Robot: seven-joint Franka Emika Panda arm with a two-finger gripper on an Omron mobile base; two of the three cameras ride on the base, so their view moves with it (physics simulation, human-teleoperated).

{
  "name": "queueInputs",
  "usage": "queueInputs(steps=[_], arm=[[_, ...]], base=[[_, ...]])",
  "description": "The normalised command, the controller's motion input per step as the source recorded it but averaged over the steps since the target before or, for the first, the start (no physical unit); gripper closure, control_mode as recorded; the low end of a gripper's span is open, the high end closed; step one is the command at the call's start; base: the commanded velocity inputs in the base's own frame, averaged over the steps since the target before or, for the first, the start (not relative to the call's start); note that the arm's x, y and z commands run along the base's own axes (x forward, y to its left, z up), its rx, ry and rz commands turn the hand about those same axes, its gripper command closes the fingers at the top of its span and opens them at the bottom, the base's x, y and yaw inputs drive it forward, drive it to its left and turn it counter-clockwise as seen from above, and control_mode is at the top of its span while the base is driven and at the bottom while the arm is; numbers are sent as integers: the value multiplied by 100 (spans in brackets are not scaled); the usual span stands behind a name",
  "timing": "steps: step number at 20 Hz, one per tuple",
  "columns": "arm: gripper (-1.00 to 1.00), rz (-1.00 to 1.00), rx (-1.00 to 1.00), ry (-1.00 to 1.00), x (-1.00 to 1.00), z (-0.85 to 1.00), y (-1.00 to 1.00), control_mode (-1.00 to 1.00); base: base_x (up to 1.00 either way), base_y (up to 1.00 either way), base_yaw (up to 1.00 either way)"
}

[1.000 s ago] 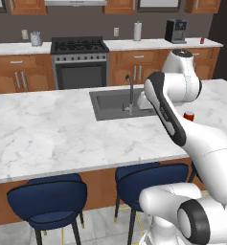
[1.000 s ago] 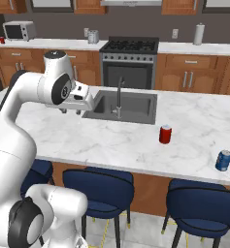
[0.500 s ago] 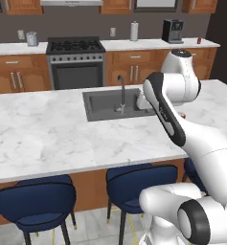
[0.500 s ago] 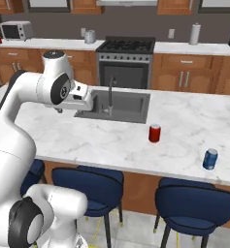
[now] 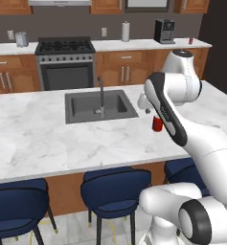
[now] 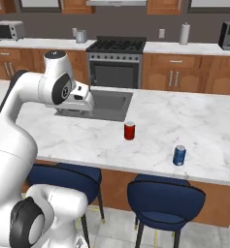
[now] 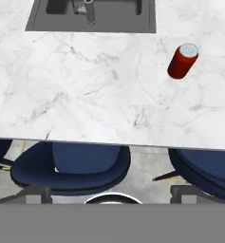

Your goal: Four empty soda cans are scattered around the kitchen. Gather all the cans and cluster them next to the stove for recycling.

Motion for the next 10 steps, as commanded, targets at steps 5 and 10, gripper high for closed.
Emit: queueInputs(steps=[5, 10], arm=[[-100, 0, 0, 0, 0, 0, 0, 100], [-100, 0, 0, 0, 0, 0, 0, 100]], base=[[34, -40, -3], [44, -41, -2]])
